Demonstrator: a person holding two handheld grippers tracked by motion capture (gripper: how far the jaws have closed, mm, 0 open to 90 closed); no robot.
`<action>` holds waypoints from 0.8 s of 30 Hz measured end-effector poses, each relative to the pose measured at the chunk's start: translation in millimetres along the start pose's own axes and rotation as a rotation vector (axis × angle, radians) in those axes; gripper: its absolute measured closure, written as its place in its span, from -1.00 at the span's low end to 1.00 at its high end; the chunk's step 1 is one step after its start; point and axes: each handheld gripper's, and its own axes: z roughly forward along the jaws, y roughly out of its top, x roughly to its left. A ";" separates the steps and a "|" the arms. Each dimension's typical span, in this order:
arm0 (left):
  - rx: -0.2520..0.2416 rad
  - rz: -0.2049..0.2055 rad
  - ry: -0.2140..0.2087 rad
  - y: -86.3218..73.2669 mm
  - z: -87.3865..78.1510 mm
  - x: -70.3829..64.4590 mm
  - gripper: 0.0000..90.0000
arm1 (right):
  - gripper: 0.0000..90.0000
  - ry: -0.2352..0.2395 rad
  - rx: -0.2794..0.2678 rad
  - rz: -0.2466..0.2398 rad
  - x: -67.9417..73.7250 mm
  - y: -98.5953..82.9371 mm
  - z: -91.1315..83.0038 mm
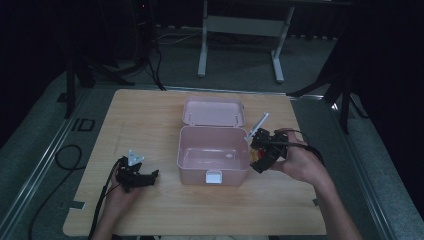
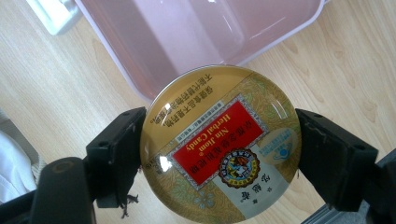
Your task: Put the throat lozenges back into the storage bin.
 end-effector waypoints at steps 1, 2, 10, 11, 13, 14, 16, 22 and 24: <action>0.000 0.000 0.000 0.0 0.0 0.0 -0.70 | -0.55 -0.002 -0.003 -0.001 0.4 1.0 -0.4; -0.001 0.000 0.000 0.0 0.1 0.0 -0.70 | -0.55 -0.003 -0.003 -0.004 1.0 2.1 -0.7; 0.000 0.001 0.000 0.0 0.0 0.0 -0.70 | -0.55 0.003 -0.011 -0.016 3.9 11.0 -2.0; 0.000 0.001 0.000 0.0 0.0 0.1 -0.70 | -0.55 0.002 -0.010 -0.020 4.1 12.0 -1.8; -0.001 0.003 -0.001 0.3 0.3 0.1 -0.70 | -0.55 0.004 -0.012 -0.022 4.1 14.3 -1.9; 0.000 0.004 -0.002 0.4 0.4 0.1 -0.70 | -0.55 0.005 -0.014 -0.022 4.0 15.4 -2.2; 0.000 0.002 -0.002 0.4 0.4 0.0 -0.70 | -0.55 0.005 -0.014 -0.023 3.8 17.7 -2.6; -0.001 0.002 -0.003 0.4 0.5 -0.1 -0.70 | -0.55 0.011 -0.007 -0.028 2.9 24.6 -3.2; -0.001 0.002 -0.004 0.5 0.6 -0.1 -0.70 | -0.54 0.019 -0.008 -0.027 2.1 26.8 -3.0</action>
